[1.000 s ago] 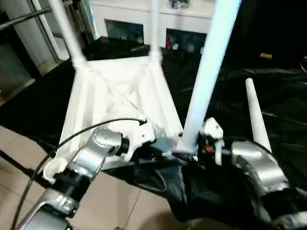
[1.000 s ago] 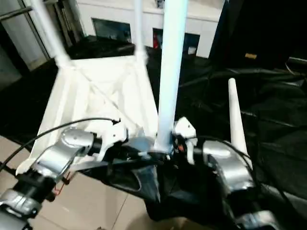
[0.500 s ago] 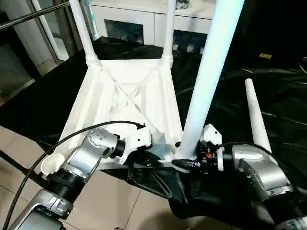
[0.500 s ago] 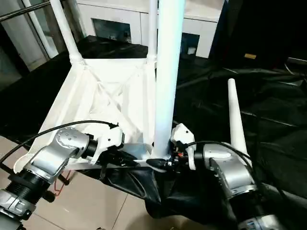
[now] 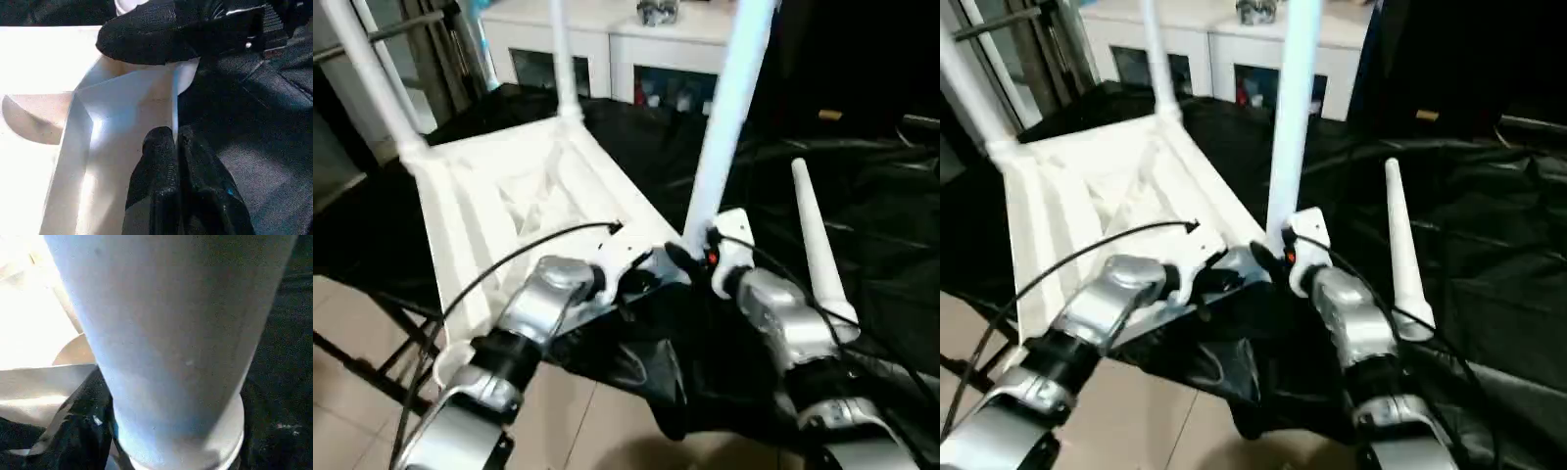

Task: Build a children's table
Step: Rotate leg to tighten

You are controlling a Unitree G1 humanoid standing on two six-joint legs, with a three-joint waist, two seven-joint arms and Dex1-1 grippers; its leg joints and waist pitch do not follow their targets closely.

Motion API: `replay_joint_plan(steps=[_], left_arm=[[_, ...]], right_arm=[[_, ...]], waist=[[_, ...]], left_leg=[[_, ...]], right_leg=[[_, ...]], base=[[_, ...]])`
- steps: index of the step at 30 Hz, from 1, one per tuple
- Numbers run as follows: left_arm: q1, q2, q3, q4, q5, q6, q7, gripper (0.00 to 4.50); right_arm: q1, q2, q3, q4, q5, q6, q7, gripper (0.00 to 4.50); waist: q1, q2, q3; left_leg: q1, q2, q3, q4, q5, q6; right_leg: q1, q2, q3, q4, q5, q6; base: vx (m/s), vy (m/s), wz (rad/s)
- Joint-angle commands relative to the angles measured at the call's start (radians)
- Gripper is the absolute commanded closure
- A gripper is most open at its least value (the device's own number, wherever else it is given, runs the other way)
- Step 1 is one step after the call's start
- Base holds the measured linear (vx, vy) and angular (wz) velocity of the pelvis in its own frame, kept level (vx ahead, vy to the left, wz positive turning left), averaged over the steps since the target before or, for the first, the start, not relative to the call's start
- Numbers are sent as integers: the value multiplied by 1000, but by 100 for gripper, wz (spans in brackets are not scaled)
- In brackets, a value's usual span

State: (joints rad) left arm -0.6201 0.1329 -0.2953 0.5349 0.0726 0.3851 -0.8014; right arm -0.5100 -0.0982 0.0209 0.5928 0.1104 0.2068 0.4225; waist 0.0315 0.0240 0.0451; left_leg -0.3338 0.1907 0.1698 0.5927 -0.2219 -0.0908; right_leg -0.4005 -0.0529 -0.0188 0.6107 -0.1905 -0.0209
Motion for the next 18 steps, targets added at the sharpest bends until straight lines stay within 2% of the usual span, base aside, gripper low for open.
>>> replay_joint_plan(steps=[1,2,3,7,8,10,12,14,15,17,18], left_arm=[[-31,-45,-30,-7,-15,-22,-8,450],[-28,-36,-34,-15,-21,-26,-29,450],[-24,-29,-38,-21,-22,-36,-41,450],[8,12,-54,-62,-36,-68,-125,450],[19,30,-61,-75,-39,-88,-158,450],[31,51,-69,-92,-44,-103,-197,450],[41,68,-75,-106,-52,-107,-231,450],[58,100,-86,-135,-70,-116,-301,450],[67,122,-92,-149,-77,-117,-338,450],[75,149,-100,-163,-83,-119,-380,450],[78,159,-101,-166,-84,-129,-394,450]], right_arm=[[27,68,69,61,8,51,53,101],[23,53,77,55,3,36,72,94],[21,45,80,52,-3,27,76,68],[30,-15,103,-2,-3,-23,201,61],[42,-41,117,-39,9,-35,269,61],[58,-71,132,-84,25,-43,345,61],[70,-95,142,-119,38,-45,399,61],[89,-142,160,-167,54,-43,490,61],[105,-179,178,-199,63,-40,558,61],[124,-229,204,-239,73,-36,647,61],[133,-252,216,-256,78,-30,684,61]], waist=[[4,-5,-49],[4,-6,-49],[4,-8,-49],[7,-7,-52],[7,-4,-54],[12,-4,-56],[15,-2,-60],[19,-1,-61],[23,-4,-61],[31,-1,-59],[34,-3,-59]], left_leg=[[-16,22,-8,-73,-155,36],[-16,21,-7,-73,-162,38],[-17,21,-7,-73,-166,41],[-19,23,-8,-71,-151,53],[-20,24,-5,-68,-133,64],[-19,27,-6,-66,-110,75],[-19,28,-4,-62,-69,98],[-17,31,-2,-61,-65,109],[-17,32,-2,-60,-64,117],[-17,36,-1,-60,-60,129],[-17,36,-1,-60,-62,131]], right_leg=[[49,-68,33,-88,-252,-191],[50,-67,33,-88,-247,-195],[50,-68,33,-88,-250,-196],[54,-70,34,-84,-218,-204],[54,-69,35,-80,-164,-223],[57,-68,34,-75,-108,-233],[56,-68,32,-63,-2,-264],[56,-69,30,-60,24,-278],[57,-71,28,-59,32,-285],[55,-72,26,-57,37,-286],[57,-72,23,-58,29,-286]], base=[[0,0,0],[0,0,0],[0,0,0],[0,0,0],[0,0,0],[0,0,0],[0,0,0],[0,0,0],[0,0,0],[0,0,0],[0,0,0]])
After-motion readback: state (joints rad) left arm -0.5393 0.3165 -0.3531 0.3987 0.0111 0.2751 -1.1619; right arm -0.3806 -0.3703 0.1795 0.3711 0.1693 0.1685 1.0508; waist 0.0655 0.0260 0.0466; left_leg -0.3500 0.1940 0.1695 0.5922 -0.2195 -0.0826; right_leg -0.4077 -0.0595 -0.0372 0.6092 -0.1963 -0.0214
